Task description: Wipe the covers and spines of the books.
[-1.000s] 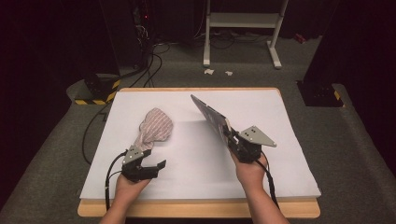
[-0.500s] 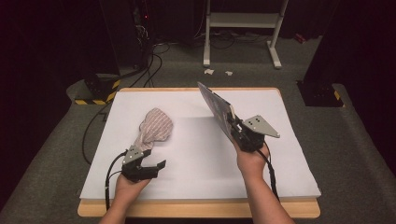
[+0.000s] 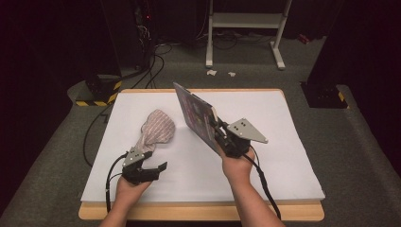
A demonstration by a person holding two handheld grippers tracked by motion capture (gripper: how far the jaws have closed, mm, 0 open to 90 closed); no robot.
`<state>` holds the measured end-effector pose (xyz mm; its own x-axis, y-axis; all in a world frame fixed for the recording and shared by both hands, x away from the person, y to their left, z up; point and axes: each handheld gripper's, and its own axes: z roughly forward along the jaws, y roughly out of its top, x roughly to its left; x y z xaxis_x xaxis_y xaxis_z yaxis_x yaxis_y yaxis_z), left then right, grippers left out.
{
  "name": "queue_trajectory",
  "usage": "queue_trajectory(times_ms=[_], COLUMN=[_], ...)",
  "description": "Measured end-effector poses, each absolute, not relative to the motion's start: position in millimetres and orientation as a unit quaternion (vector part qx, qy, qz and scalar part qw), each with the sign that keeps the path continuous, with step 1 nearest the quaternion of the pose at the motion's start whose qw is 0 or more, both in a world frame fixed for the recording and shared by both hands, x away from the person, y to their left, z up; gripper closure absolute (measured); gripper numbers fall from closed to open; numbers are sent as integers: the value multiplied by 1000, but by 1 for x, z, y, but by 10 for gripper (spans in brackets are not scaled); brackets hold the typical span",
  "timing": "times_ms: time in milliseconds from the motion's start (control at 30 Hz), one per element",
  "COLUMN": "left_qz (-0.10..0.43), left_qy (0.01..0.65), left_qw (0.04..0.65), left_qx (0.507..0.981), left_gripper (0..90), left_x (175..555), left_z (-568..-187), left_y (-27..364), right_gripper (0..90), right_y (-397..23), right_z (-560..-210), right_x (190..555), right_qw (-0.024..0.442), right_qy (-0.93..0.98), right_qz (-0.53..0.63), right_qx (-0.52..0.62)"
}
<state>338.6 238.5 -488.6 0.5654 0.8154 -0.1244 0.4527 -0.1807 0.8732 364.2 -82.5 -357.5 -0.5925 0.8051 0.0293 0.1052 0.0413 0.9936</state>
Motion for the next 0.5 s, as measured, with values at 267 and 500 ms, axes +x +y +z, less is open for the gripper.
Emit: queue_trajectory(times_ms=[267, 500], left_qz=[190, 187], left_qy=[424, 419], left_qw=[478, 473], left_qx=[746, 752], left_gripper=[189, 189], left_x=[338, 338], left_z=[-488, -490], left_y=[238, 233], right_gripper=[850, 849], right_y=[-70, -98], right_z=[-375, -383], right_x=[360, 363], right_qw=[277, 307], right_qy=[671, 659], right_qz=[597, 578], right_qx=[342, 370])
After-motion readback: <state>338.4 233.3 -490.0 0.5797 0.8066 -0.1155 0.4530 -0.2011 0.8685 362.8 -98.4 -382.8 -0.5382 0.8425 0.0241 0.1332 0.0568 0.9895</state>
